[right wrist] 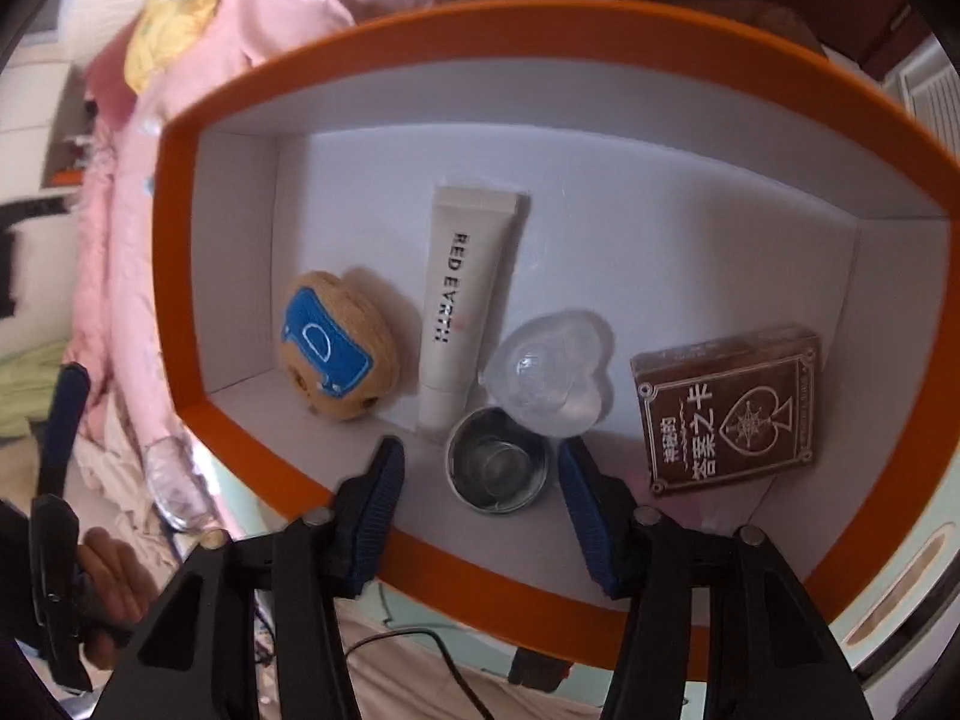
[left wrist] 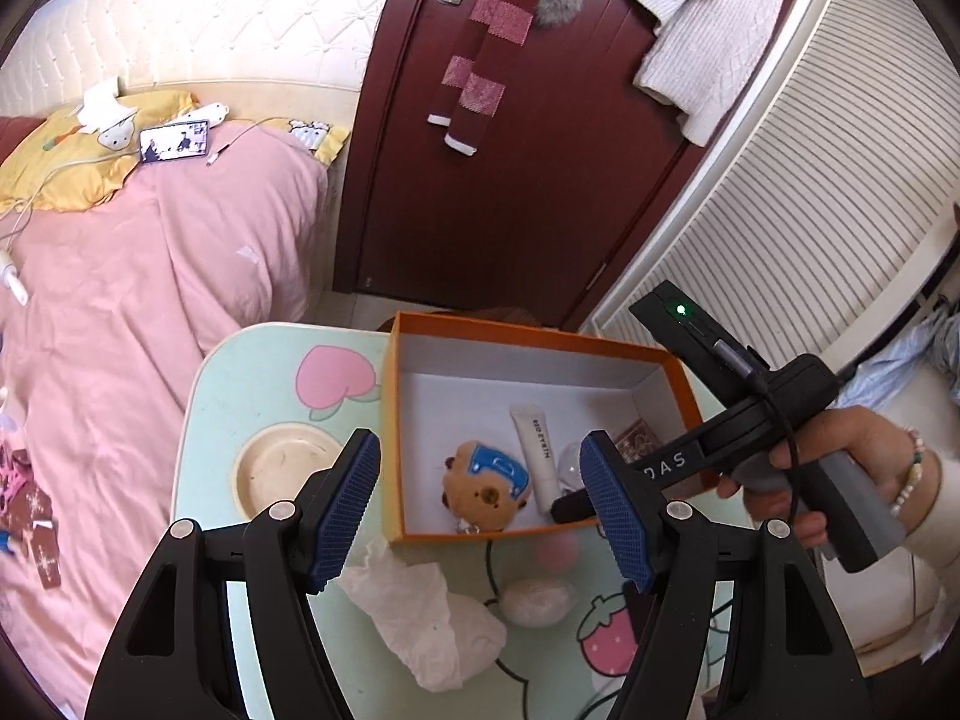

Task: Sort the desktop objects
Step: 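Grasp the silver metal cone with the right tool while the left tool grasps the white tube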

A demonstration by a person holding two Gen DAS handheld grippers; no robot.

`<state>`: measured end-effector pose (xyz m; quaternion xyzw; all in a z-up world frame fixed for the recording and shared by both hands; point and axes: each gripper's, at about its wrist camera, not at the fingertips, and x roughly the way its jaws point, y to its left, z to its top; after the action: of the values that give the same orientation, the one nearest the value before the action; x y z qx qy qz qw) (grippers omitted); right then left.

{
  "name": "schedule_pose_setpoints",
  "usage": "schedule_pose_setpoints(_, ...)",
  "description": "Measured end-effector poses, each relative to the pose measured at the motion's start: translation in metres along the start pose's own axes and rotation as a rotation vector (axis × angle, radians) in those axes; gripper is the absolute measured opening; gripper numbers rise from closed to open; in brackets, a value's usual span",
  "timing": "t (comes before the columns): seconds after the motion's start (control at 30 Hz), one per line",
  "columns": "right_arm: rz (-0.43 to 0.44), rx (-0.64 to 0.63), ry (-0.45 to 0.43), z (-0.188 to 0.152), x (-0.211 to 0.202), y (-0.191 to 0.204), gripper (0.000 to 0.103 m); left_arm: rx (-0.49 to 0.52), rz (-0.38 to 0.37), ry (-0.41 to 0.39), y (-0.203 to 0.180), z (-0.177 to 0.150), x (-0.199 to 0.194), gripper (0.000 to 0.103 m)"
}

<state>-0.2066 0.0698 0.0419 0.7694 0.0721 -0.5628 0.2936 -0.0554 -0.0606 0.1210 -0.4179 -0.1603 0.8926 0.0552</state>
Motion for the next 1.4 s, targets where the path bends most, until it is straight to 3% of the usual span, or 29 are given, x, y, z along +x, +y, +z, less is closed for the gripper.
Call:
schedule_pose_setpoints(0.03, -0.026, -0.018, -0.009, -0.001, 0.001, 0.002, 0.033, 0.004, -0.001, 0.006, -0.001, 0.0, 0.001, 0.07)
schedule_pose_setpoints(0.2, -0.066, -0.066, -0.044, -0.008, 0.005, 0.006, 0.025, 0.022, -0.005, 0.037, -0.004, 0.0, 0.008, 0.07)
schedule_pose_setpoints(0.47, -0.001, -0.052, -0.079, -0.018, -0.005, -0.004, 0.024, 0.056, -0.009, 0.085, -0.012, 0.0, 0.021, 0.07)
schedule_pose_setpoints(0.83, 0.007, -0.05, -0.154, -0.04, -0.037, -0.019, 0.024, 0.137, 0.008, 0.152, -0.031, 0.01, 0.044, 0.07)
schedule_pose_setpoints(1.03, 0.019, -0.033, -0.221, -0.049, -0.068, -0.026, 0.024, 0.125, -0.036, 0.245, -0.023, 0.029, 0.067, 0.07)
schedule_pose_setpoints(1.17, 0.027, -0.018, -0.243, -0.052, -0.079, -0.03, 0.024, 0.167, -0.023, 0.298, -0.03, 0.036, 0.085, 0.07)
schedule_pose_setpoints(1.4, 0.047, -0.007, -0.246, -0.046, -0.069, -0.041, 0.024, 0.226, -0.025, 0.375, -0.049, 0.035, 0.12, 0.069)
